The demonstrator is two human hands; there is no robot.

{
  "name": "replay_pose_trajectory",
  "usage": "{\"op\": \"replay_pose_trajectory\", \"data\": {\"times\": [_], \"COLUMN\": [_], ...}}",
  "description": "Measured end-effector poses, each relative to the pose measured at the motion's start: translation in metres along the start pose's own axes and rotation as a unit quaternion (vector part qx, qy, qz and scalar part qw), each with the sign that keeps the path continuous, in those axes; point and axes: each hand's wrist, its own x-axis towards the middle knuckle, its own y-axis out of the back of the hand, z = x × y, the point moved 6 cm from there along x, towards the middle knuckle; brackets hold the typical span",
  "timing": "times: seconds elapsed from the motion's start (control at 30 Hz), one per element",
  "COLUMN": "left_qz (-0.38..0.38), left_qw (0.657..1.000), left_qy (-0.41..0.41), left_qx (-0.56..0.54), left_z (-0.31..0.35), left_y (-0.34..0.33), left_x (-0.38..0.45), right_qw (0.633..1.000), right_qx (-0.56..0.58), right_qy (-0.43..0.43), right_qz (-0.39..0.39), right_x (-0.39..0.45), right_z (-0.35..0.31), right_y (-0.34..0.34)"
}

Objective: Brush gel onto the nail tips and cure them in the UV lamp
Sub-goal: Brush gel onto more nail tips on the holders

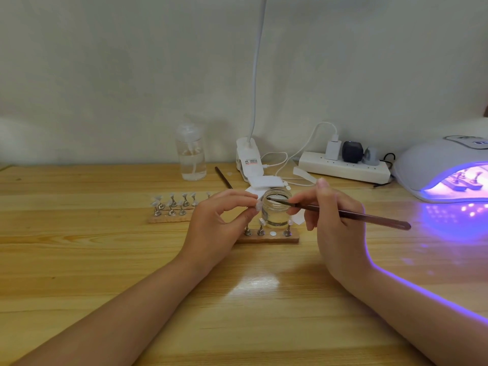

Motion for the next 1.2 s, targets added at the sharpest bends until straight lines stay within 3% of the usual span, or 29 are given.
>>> {"op": "replay_pose_trajectory", "data": {"times": [0.47,0.67,1.2], "left_qz": [-0.009,-0.008,-0.020], "left_qw": [0.999,0.999,0.998], "left_qy": [0.036,0.040,0.059], "left_qx": [0.011,0.011,0.019], "left_z": [-0.0016,-0.0018,-0.0042], "left_y": [0.0004,0.0004,-0.0016], "left_x": [-0.0003,-0.0004,0.0002], "right_qw": [0.998,0.999,0.999], "right_qx": [-0.040,0.012,-0.002], "right_qy": [0.014,-0.004,-0.006], "right_qz": [-0.056,-0.042,-0.043], "right_x": [-0.0054,-0.0037,-0.0033], "right_z": [-0.0003,0.0016,0.0015], "right_y": [-0.0103,-0.0067,-0.0075]}}
